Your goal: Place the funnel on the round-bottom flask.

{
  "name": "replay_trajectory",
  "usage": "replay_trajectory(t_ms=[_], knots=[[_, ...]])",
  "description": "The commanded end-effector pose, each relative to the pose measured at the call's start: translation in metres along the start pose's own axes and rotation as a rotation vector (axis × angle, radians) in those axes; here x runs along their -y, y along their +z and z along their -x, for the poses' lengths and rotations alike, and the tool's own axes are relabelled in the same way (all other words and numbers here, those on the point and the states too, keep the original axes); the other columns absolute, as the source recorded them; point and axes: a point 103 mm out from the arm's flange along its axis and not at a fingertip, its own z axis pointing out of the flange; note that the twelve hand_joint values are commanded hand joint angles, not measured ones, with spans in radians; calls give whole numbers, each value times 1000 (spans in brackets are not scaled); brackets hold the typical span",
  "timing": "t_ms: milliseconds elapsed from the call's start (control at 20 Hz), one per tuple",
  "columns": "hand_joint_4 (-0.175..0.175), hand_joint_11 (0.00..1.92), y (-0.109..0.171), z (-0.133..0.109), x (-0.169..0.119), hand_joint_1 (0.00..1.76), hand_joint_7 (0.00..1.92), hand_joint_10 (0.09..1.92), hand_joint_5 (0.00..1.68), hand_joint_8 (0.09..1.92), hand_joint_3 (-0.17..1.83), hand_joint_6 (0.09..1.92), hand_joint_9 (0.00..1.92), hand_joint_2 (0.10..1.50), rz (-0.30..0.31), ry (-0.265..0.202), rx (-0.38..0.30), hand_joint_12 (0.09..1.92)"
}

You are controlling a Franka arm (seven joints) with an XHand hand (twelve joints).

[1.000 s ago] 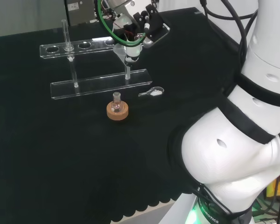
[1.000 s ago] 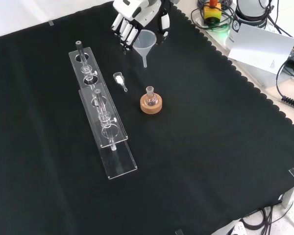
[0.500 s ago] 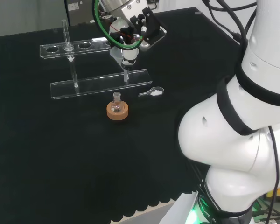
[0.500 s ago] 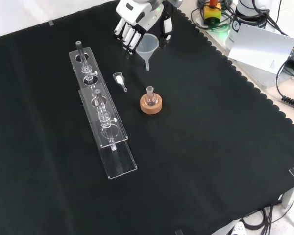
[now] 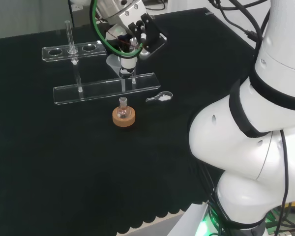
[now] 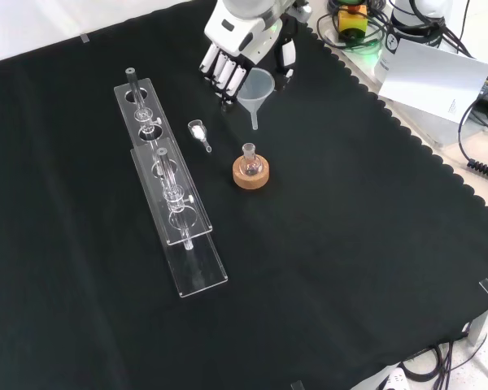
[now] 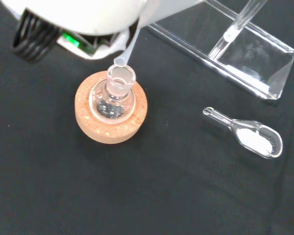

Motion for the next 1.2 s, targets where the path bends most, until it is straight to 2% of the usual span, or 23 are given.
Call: replay_trajectory(t_ms=[50, 1000, 1200], knots=[[-7, 301, 16, -3, -9, 1033, 417, 567, 579, 735, 822, 1153, 656, 611, -9, 12, -34, 1336], [-7, 306, 27, -4, -22, 1034, 417, 567, 583, 736, 823, 1152, 655, 612, 13, 10, -39, 1333], [-8, 307, 32, -4, -31, 1035, 417, 568, 583, 736, 824, 1152, 655, 612, 7, 5, -41, 1333]])
